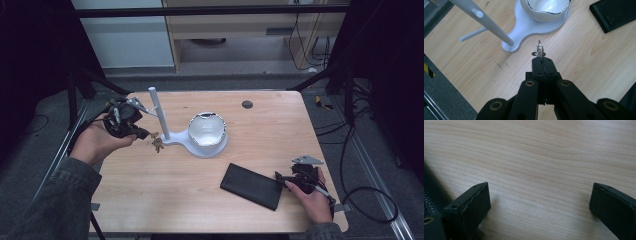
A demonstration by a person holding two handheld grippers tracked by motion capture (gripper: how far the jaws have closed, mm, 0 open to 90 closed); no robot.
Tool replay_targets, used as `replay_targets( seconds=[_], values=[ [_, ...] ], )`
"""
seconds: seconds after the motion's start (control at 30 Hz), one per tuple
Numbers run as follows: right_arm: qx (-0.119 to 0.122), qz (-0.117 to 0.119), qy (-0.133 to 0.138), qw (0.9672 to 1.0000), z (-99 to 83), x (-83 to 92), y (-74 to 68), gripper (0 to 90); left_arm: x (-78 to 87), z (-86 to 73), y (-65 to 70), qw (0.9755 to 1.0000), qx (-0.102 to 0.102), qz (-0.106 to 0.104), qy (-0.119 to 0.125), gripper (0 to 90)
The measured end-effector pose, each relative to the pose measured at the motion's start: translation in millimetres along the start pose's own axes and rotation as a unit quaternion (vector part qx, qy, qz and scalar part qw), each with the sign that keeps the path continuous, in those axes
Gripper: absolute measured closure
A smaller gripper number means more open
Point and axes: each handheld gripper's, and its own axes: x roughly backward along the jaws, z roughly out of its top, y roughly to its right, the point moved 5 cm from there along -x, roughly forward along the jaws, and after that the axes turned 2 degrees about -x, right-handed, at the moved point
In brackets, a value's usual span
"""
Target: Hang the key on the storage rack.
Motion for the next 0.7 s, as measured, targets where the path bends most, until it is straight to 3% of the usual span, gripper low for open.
replay_targets(
  seconds=[0.5,0.7],
  values=[
    [0.000,0.000,0.000,1.0000,0.0,0.0,0.0,3.6,14.8,14.7,-18.7,0.9998,0.015,0.011,0.006,90.0],
    [0.001,0.000,0.000,1.0000,0.0,0.0,0.1,3.6,17.4,21.1,-30.5,0.9993,0.030,0.016,0.017,90.0]
  ],
)
